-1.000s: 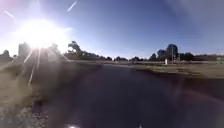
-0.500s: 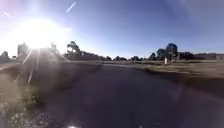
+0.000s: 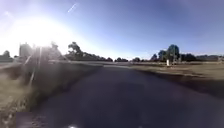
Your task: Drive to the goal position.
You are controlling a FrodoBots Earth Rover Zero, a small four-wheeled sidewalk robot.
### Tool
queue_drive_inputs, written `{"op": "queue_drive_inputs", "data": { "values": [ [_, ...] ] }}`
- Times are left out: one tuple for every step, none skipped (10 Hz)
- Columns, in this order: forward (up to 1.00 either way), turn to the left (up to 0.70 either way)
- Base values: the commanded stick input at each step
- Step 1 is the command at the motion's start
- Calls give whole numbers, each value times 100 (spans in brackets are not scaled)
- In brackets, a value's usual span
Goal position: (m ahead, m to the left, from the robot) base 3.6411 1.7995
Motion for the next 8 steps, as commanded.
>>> {"op": "queue_drive_inputs", "data": {
  "values": [
    [50,0],
    [50,0],
    [50,0],
    [50,0],
    [50,0],
    [50,0],
    [50,0],
    [50,0]
  ]
}}
